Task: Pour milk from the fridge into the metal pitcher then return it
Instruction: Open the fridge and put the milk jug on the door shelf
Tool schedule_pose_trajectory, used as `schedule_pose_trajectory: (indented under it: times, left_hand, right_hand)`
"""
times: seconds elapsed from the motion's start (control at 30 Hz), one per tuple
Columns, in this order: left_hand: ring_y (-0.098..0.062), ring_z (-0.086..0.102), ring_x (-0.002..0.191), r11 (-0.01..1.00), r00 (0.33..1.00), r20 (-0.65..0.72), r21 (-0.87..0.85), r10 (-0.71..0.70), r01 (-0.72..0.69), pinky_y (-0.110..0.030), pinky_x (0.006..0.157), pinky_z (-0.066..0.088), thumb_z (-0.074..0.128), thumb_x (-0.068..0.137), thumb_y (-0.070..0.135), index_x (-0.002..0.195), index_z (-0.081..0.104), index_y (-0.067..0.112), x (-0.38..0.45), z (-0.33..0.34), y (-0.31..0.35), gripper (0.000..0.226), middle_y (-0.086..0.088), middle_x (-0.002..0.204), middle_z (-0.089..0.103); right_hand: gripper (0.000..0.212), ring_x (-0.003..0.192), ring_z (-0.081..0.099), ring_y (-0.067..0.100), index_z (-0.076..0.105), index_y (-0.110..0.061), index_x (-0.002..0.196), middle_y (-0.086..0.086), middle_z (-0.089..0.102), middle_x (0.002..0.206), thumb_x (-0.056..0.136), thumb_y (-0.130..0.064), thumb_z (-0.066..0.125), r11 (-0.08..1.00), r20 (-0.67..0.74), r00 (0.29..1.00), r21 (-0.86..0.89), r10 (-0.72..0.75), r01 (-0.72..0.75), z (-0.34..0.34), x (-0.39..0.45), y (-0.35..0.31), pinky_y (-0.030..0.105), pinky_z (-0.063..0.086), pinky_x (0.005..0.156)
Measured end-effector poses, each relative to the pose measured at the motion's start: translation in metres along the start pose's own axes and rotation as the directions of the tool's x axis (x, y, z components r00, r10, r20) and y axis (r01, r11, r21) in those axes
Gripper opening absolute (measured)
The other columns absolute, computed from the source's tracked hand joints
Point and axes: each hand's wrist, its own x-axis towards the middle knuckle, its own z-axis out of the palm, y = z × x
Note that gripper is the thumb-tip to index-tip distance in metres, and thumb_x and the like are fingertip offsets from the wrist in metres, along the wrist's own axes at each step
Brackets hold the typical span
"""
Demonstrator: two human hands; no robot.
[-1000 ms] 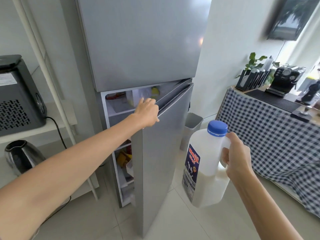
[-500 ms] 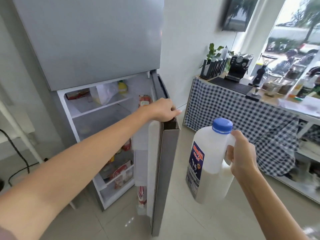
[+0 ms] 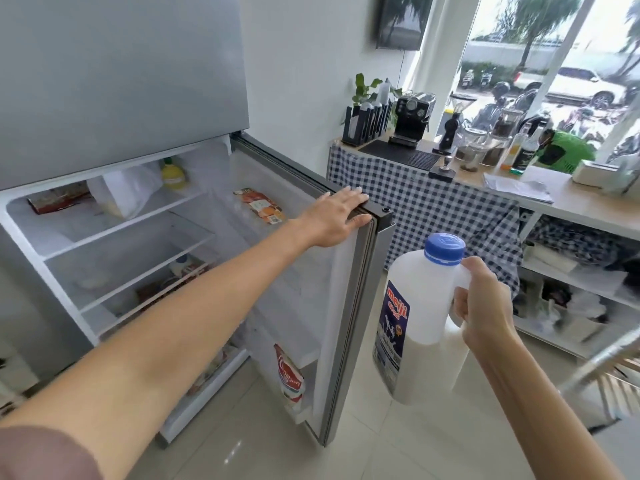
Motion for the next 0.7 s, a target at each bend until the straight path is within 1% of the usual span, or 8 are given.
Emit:
schedule_pose_trajectory:
  times: [0.1, 0.2, 0.33, 0.5, 0.7]
  left_hand:
    - [-0.018, 0.016, 0.148, 0.998, 1.000, 0.006, 0.057, 0.007, -0.008, -0.044, 0.121, 0.012, 0.028, 0.101, 0.048, 0.151, 0.022, 0.015, 0.032, 0.004, 0.012, 0.060, -0.004, 0.159, 0.022]
    - [-0.019, 0.015, 0.149, 0.996, 0.999, 0.030, 0.088, -0.020, 0.017, -0.045, 0.121, 0.013, 0.026, 0.101, 0.048, 0.151, 0.021, 0.013, 0.061, 0.009, 0.021, 0.061, -0.006, 0.159, 0.021]
    - [-0.020, 0.008, 0.150, 0.996, 0.994, 0.083, 0.053, -0.073, 0.068, -0.044, 0.122, 0.012, 0.024, 0.100, 0.052, 0.153, 0.015, 0.014, 0.086, 0.016, 0.030, 0.066, -0.006, 0.161, 0.012]
    - [-0.020, 0.003, 0.150, 0.994, 0.988, 0.104, 0.009, -0.110, 0.110, -0.042, 0.123, 0.008, 0.024, 0.101, 0.050, 0.154, 0.011, 0.013, 0.100, 0.013, 0.039, 0.066, -0.007, 0.162, 0.007]
    - [-0.019, -0.002, 0.150, 0.991, 0.982, 0.141, -0.026, -0.123, 0.128, -0.038, 0.123, 0.002, 0.023, 0.100, 0.053, 0.154, 0.006, 0.013, 0.107, 0.014, 0.042, 0.070, -0.006, 0.163, 0.002]
  right_hand:
    - [0.031, 0.044, 0.019, 0.011, 0.032, -0.023, 0.057, 0.001, 0.025, 0.054, 0.079, -0.029, 0.053, 1.000, -0.021, 1.000, 0.013, 0.001, -0.001, -0.003, 0.010, 0.001, 0.028, 0.018, 0.050]
    - [0.029, 0.045, 0.022, 0.011, 0.035, -0.023, 0.057, 0.001, 0.028, 0.054, 0.077, -0.030, 0.054, 1.000, -0.044, 0.999, 0.026, 0.007, -0.005, -0.006, 0.018, 0.002, 0.027, 0.020, 0.050]
    - [0.031, 0.043, 0.023, 0.010, 0.035, -0.022, 0.056, -0.001, 0.030, 0.053, 0.080, -0.027, 0.054, 0.998, -0.063, 0.998, 0.066, 0.003, 0.001, -0.009, 0.027, 0.005, 0.025, 0.020, 0.046]
    - [0.032, 0.041, 0.023, 0.009, 0.034, -0.022, 0.057, -0.001, 0.030, 0.053, 0.080, -0.027, 0.054, 0.998, -0.070, 0.998, 0.070, -0.003, 0.008, -0.013, 0.036, 0.010, 0.024, 0.021, 0.044]
    - [0.032, 0.042, 0.023, 0.008, 0.034, -0.022, 0.057, -0.001, 0.031, 0.055, 0.082, -0.026, 0.054, 0.996, -0.056, 0.998, 0.088, 0.004, 0.001, -0.014, 0.037, 0.012, 0.023, 0.021, 0.045]
